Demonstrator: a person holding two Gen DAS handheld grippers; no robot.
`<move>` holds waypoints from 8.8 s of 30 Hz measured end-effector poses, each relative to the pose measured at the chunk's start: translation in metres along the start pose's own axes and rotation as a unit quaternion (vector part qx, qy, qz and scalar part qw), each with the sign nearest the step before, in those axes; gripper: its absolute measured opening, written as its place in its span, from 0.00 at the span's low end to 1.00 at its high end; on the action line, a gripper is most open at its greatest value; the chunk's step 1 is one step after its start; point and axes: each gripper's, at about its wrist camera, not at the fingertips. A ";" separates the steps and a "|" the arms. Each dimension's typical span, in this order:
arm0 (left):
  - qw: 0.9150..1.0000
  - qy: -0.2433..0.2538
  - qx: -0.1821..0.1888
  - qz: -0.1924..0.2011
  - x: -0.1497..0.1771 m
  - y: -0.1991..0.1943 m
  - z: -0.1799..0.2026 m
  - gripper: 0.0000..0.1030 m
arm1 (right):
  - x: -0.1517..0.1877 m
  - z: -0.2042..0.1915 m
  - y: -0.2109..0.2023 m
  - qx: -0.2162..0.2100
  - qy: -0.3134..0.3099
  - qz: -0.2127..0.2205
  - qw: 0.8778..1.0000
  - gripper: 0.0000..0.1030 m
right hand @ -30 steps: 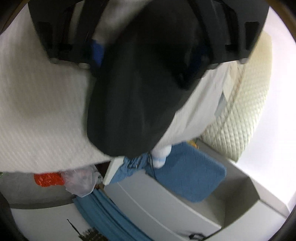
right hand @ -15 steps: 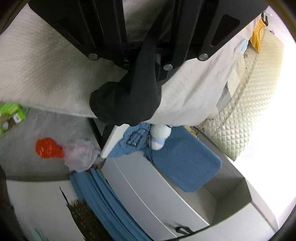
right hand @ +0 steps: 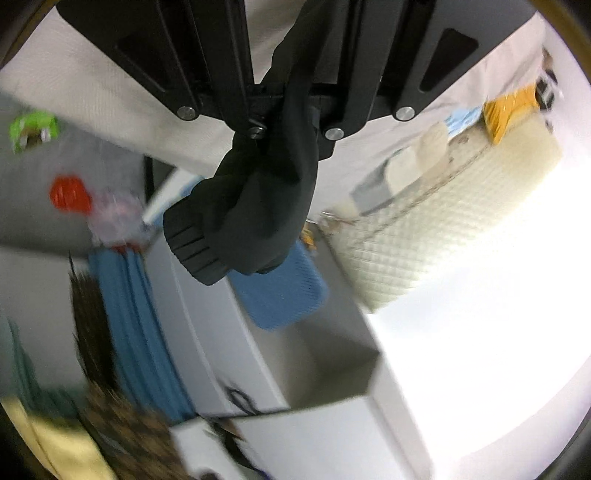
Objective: Fold large clothes
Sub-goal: 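Lift the gripped sleeve with the right gripper and lay it across the jacket body, then open the right gripper and withdraw it from the folded sleeve, then move the left gripper to the other sleeve cuff and grasp it, then lift the sleeve with the left gripper and fold it across the jacket body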
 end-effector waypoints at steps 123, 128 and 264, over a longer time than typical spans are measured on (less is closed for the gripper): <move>0.997 -0.080 -0.018 0.003 -0.066 -0.057 -0.177 1.00 | 0.330 -0.142 -0.272 -0.167 -0.273 -0.010 0.947 0.63; 0.993 -0.107 -0.041 -0.004 -0.082 -0.049 -0.236 1.00 | 0.334 -0.145 -0.266 -0.152 -0.275 -0.012 0.949 0.63; 0.980 0.104 0.108 -0.127 -0.003 0.244 0.210 0.04 | 0.284 -0.057 -0.176 -0.125 -0.177 -0.147 0.965 1.00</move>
Point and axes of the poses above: each gripper's, at about its wrist camera, not at the fingertips, and y roughly the way its jaws point, z to its right, x to its underside, and after that the axes turned 11 degrees about x, right-handed
